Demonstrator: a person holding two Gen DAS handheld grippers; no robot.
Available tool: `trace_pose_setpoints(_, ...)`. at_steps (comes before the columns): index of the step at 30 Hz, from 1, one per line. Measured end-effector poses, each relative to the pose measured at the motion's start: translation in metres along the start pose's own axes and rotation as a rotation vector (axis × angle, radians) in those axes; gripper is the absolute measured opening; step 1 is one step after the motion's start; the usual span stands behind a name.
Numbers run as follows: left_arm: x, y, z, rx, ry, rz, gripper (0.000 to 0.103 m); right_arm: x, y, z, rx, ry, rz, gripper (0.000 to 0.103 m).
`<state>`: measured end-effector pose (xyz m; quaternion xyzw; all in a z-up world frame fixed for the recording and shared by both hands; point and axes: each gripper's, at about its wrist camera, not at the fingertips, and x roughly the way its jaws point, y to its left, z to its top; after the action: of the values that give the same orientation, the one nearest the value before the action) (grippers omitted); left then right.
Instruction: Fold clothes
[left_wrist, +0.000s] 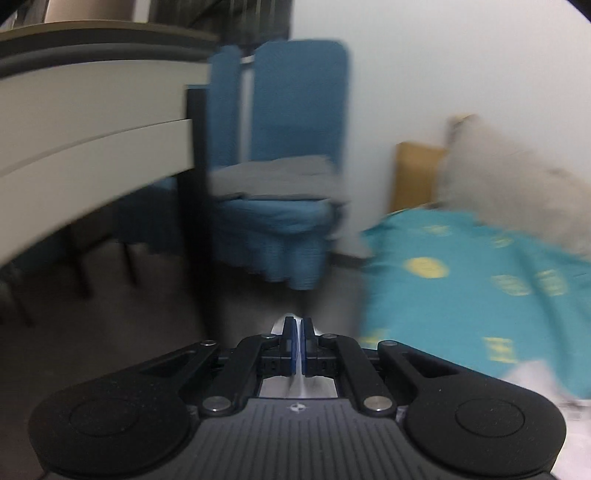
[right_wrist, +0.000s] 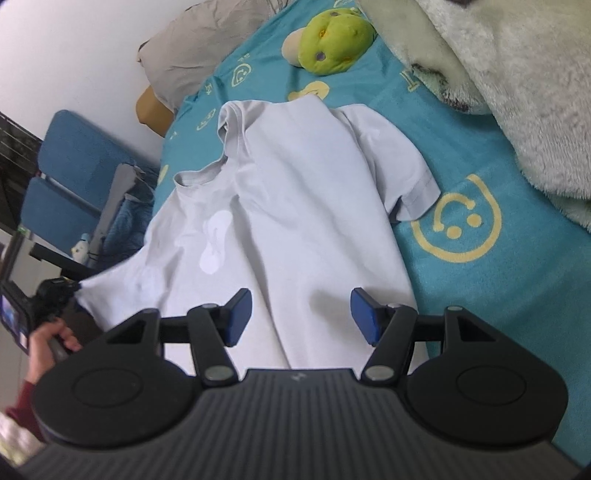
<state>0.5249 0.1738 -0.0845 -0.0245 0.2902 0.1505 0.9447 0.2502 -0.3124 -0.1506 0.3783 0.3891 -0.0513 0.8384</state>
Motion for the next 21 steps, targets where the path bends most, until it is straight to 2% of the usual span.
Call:
trace_pose_setpoints(3,0.022,0.005,0.008,0.025,0.017,0.091,0.002,0.003,0.007,0.002,-0.044,-0.029,-0.034,0.063)
trace_pose_setpoints(7,0.058,0.005,-0.018,0.047,0.108,0.159,0.003,0.007,0.014,0.004,-0.104,-0.059,-0.07,0.063)
trace_pose_setpoints(9,0.066,0.007,-0.033,0.034,0.126,0.103,0.004,0.009,0.018,0.004,-0.131,-0.072,-0.079,0.063)
trace_pose_setpoints(11,0.061,0.009,-0.048,0.029,0.143,0.038,0.011,0.01,0.023,0.004,-0.158,-0.084,-0.083,0.063)
trace_pose_setpoints(13,0.049,0.014,-0.061,0.018,0.192,-0.029,0.027,0.01,0.027,0.003,-0.186,-0.093,-0.087,0.063)
trace_pose_setpoints(14,0.04,0.018,-0.066,0.009,0.22,-0.065,0.03,0.01,0.029,0.002,-0.196,-0.093,-0.083,0.063)
trace_pose_setpoints(15,0.027,0.023,-0.071,0.0,0.24,-0.106,0.038,0.009,0.031,0.001,-0.202,-0.092,-0.076,0.063)
trace_pose_setpoints(16,0.01,0.028,-0.077,-0.015,0.26,-0.141,0.05,0.008,0.033,0.0,-0.207,-0.091,-0.069,0.063)
trace_pose_setpoints(18,-0.03,0.04,-0.093,-0.054,0.303,-0.209,0.062,0.004,0.037,-0.002,-0.219,-0.094,-0.054,0.063)
trace_pose_setpoints(21,-0.089,0.068,-0.127,-0.106,0.404,-0.324,0.074,-0.009,0.042,-0.005,-0.231,-0.113,-0.029,0.063)
